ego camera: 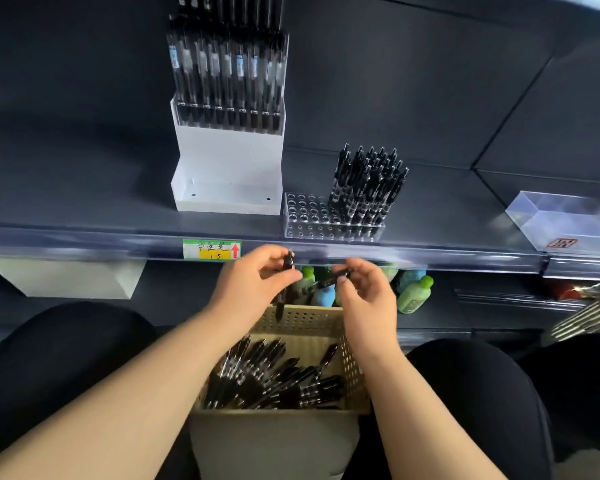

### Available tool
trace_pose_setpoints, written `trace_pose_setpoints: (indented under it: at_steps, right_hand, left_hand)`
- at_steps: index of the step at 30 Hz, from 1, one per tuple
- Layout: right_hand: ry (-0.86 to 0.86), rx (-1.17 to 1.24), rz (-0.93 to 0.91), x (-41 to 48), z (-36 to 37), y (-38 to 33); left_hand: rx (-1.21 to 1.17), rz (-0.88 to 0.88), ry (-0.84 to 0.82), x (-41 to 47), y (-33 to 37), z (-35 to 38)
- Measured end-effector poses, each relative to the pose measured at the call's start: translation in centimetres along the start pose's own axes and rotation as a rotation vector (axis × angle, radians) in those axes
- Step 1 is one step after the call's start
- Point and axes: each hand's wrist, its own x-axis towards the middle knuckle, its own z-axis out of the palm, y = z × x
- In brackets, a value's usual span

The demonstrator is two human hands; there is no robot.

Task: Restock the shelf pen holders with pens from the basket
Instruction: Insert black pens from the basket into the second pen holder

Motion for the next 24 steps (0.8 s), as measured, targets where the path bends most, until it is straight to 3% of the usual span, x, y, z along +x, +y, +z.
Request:
trace_pose_setpoints:
  at_steps: [5, 10, 18, 24]
  right_hand:
    - [-0.017, -0.034, -0.282, 5.9, -1.0, -6.4]
    - [-0.049, -0.223, -0.518, 12.4, -1.3, -12.2]
    - [-0.106, -0.599, -0.605, 15.0, -1.2, -10.7]
    - [-0.131, -0.657, -0.65, 16.2, -1.1, -9.8]
  left_hand:
    - [-0.134, 0.172, 0.067, 5.1, 4.5, -1.5]
    - [-0.233, 0.339, 0.146, 9.2, 8.7, -1.4]
    - [-0.219, 0.337, 0.183, 12.3, 8.2, -0.5]
    - [-0.233, 0.297, 0.202, 13.3, 8.0, 0.2]
